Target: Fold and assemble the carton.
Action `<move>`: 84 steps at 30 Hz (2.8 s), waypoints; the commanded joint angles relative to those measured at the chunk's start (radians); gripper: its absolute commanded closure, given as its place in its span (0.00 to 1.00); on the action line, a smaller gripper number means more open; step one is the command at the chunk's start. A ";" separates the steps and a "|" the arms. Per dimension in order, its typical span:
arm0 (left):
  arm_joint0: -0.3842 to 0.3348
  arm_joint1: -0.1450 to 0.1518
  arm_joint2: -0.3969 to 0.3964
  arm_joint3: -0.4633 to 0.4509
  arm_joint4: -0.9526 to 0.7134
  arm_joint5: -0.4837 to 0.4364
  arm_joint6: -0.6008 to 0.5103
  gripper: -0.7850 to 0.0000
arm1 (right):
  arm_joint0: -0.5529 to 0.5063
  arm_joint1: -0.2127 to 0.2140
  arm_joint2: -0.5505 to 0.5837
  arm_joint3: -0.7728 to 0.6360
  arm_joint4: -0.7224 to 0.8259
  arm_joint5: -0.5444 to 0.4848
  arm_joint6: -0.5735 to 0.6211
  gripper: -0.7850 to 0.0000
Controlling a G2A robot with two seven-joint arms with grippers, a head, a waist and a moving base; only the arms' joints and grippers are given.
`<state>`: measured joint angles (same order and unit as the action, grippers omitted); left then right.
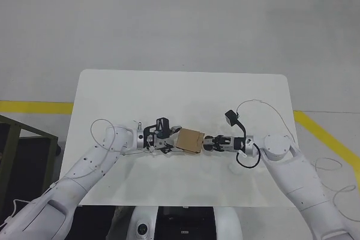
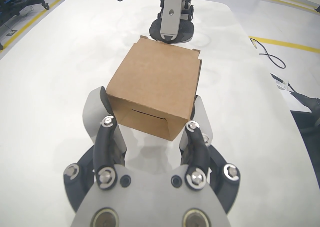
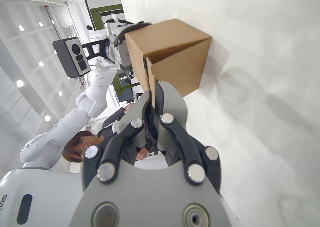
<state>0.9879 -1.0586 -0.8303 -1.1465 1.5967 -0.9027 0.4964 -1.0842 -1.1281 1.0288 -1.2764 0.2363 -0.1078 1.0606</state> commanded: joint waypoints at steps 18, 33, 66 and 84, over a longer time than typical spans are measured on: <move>-0.007 -0.005 0.007 0.009 -0.002 0.005 -0.010 0.31 | 0.039 -0.009 -0.018 0.050 0.020 -0.031 0.004 1.00; 0.017 0.020 -0.043 -0.004 0.009 -0.041 0.093 0.00 | -0.037 0.017 0.080 -0.038 0.029 -0.108 -0.050 0.00; 0.063 0.127 -0.462 -0.036 -0.611 -0.066 -0.363 0.00 | 0.035 0.065 0.337 -0.168 -0.330 -0.386 -0.344 0.00; 0.037 0.146 -0.537 -0.077 -0.703 -0.066 -0.513 0.00 | 0.045 0.067 0.339 -0.196 -0.339 -0.354 -0.345 0.00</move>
<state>1.0253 -0.9130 -1.3677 -1.2235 0.8941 -0.9687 -0.0161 -1.0390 -1.0612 1.3675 -1.4720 -0.1031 -0.4614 0.7155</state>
